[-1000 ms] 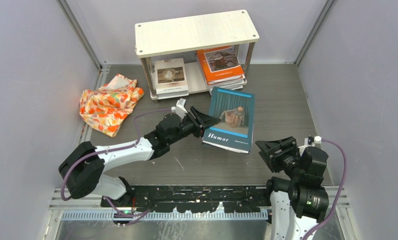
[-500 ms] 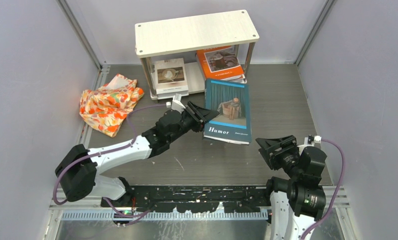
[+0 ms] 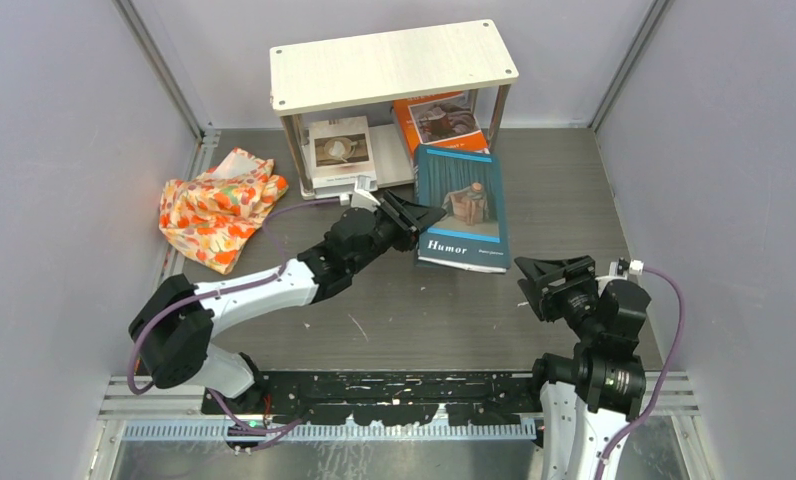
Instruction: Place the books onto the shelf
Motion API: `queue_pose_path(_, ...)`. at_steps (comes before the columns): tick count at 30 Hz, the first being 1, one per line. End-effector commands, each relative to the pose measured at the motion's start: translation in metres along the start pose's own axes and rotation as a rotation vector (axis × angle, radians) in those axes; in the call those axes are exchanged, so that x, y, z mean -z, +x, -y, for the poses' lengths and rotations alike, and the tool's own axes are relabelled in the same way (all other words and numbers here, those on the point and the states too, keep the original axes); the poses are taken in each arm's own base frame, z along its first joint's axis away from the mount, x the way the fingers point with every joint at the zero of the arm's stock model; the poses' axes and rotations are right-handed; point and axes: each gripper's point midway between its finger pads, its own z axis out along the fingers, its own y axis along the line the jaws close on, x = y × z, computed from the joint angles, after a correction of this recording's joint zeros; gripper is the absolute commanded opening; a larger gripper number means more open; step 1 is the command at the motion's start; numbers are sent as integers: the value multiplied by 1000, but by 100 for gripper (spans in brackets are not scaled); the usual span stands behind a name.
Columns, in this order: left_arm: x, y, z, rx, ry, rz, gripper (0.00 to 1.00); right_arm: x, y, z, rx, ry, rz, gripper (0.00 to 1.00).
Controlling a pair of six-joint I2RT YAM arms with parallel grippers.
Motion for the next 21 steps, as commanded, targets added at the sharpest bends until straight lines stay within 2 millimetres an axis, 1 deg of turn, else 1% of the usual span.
queue_pose_path(1,-3,-16,56,26,154,61,45,-11,-18,-23,19,-70,43,60)
queue_pose_path(3,-5,-19,56,27,152,72,45,-18,-28,-27,41,-55,57,60)
queue_pose_path(5,-6,-22,57,27,150,82,45,-24,-40,-38,78,-50,81,60)
queue_pose_path(7,-5,-26,58,26,149,90,45,-29,-52,-53,117,-52,109,60)
queue_pose_path(8,-5,-29,58,26,148,97,45,-35,-60,-56,129,-26,114,60)
queue_pose_path(12,0,-37,58,16,137,117,45,-51,-93,-78,229,21,172,61)
queue_pose_path(15,4,-43,55,10,125,131,45,-70,-122,-96,293,60,207,61)
queue_pose_path(17,7,-47,52,8,119,144,45,-87,-138,-102,310,86,212,62)
queue_pose_path(19,9,-52,50,4,111,155,45,-105,-148,-107,326,100,205,63)
queue_pose_path(21,10,-57,48,3,105,169,45,-124,-149,-108,381,139,184,63)
